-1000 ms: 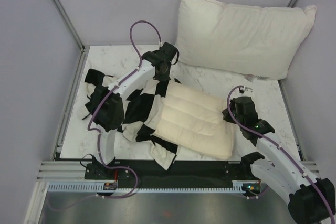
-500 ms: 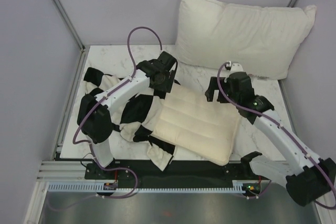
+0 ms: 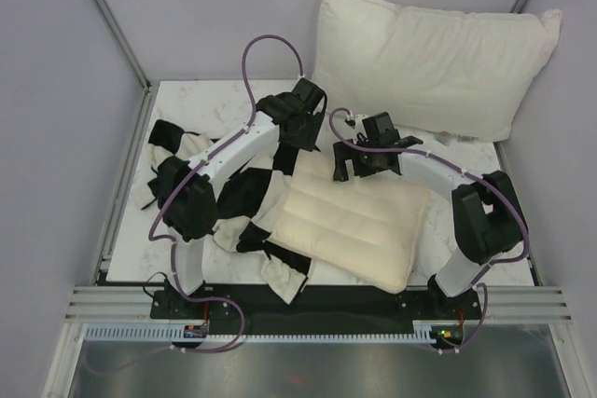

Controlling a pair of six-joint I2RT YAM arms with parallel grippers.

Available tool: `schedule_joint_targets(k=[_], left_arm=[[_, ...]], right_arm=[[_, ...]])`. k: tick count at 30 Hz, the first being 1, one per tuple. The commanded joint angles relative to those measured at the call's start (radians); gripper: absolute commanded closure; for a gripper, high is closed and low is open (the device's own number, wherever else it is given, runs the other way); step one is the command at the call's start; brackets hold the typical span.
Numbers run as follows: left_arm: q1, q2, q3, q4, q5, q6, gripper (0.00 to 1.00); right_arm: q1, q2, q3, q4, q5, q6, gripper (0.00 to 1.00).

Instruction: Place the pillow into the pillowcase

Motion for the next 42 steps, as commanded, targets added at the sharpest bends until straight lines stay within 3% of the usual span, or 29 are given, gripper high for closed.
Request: schedule_joint_targets(k=[1,4,6,10,11,12,13,14,17,18,24,33,38,42], left_arm=[[-0.002,0.075,0.071,-0.014,0.026,0.062,0.27],[0.016,0.122,0.085,-0.037,0.024,0.022,0.30],[0.031,0.150,0.085,-0.040,0.084,0.011,0.34],[0.059,0.199,0.109,-0.073,0.087,-0.001,0.48],[0.061,0.202,0.115,-0.081,0.081,-0.004,0.52],[0.062,0.207,0.117,-0.089,0.069,-0.012,0.59],[0.062,0.205,0.118,-0.089,0.064,-0.015,0.75],[0.062,0.201,0.117,-0.089,0.064,-0.018,0.82],[0.062,0.175,0.129,-0.089,0.069,-0.018,0.96],[0.062,0.167,0.137,-0.089,0.087,-0.004,0.98],[0.027,0.051,0.167,-0.104,0.162,0.025,0.98],[-0.082,-0.186,0.183,-0.101,0.375,-0.006,0.98],[-0.159,-0.241,0.146,-0.093,0.481,-0.111,0.98],[-0.227,-0.308,0.059,0.027,0.609,-0.182,0.98]], right_arm=[[-0.009,0.061,-0.008,0.087,-0.139,-0.015,0.02],[-0.024,0.033,-0.085,0.194,-0.212,0.030,0.06],[-0.046,0.012,-0.135,0.257,-0.297,0.060,0.20],[-0.052,-0.001,-0.162,0.274,-0.328,0.066,0.34],[-0.052,-0.005,-0.168,0.277,-0.327,0.069,0.40],[-0.052,-0.007,-0.168,0.277,-0.327,0.070,0.54],[-0.052,-0.005,-0.166,0.277,-0.333,0.072,0.60],[-0.052,-0.004,-0.166,0.277,-0.336,0.070,0.64],[-0.052,-0.001,-0.166,0.280,-0.362,0.074,0.84],[-0.052,-0.002,-0.166,0.285,-0.374,0.074,0.98],[-0.031,-0.129,-0.221,0.368,-0.523,0.086,1.00],[0.058,-0.430,-0.208,0.368,-0.543,0.138,1.00],[0.072,-0.548,-0.292,0.623,-0.447,0.291,1.00],[0.086,-0.561,-0.402,0.842,-0.399,0.454,1.00]])
